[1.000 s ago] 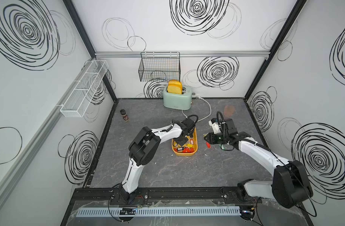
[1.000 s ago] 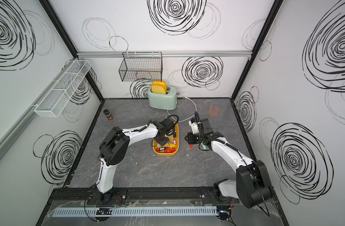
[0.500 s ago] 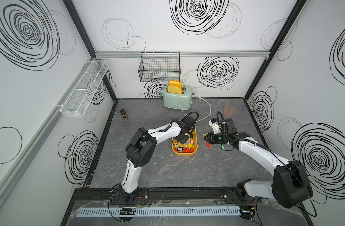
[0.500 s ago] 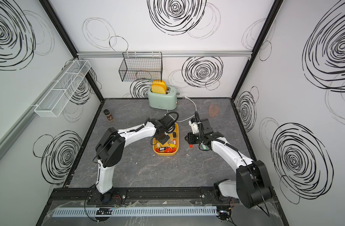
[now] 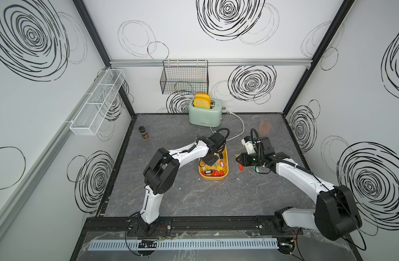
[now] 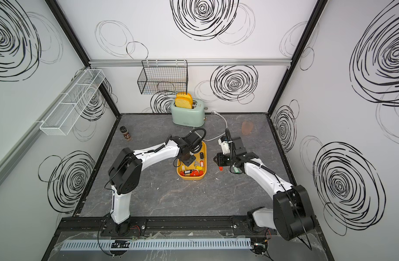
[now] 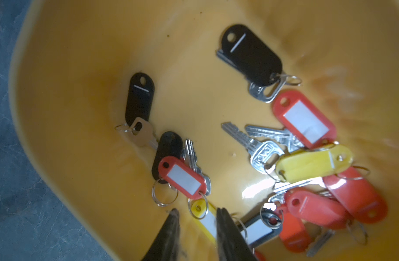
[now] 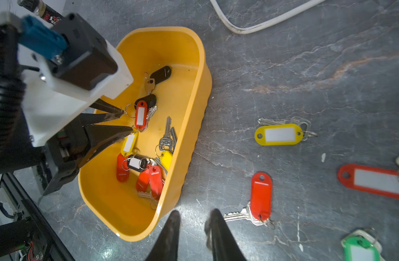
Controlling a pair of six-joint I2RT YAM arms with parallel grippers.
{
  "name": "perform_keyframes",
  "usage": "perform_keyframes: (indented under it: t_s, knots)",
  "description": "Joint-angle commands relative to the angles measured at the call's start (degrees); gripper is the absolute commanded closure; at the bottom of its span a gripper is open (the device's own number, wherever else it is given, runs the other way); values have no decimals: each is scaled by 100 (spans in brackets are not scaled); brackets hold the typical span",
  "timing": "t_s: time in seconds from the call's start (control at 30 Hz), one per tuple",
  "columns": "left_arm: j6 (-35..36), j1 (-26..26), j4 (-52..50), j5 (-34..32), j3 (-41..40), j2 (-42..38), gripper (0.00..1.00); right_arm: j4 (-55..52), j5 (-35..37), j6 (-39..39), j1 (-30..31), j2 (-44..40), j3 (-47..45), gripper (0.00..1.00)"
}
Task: Take the keys out of the storage box
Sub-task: Pick up the key from the storage box.
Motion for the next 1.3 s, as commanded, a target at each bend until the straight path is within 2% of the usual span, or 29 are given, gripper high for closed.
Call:
perform_keyframes:
  t_s: [0.0, 0.47, 0.7, 0.83, 1.07, 1.27]
  knots:
    - [-44, -54, -245, -140, -60, 206, 66, 51, -13, -35, 25, -48, -1, 72]
    - [-97, -111, -363, -212, -165, 496, 66, 66, -39, -48, 14, -35, -19, 72]
    - [-80, -127, -348, -294, -185, 640, 74, 69, -38, -51, 18, -78, -49, 72]
    - [-71, -131, -329, -315, -158, 684, 83, 83, -49, -48, 17, -99, -69, 72]
    - [-68, -133, -282, -350, -113, 587, 94, 97, -66, -53, 18, -109, -85, 72]
    - [-71, -129, -203, -340, -69, 343, 95, 89, -56, -45, 19, -104, -67, 72]
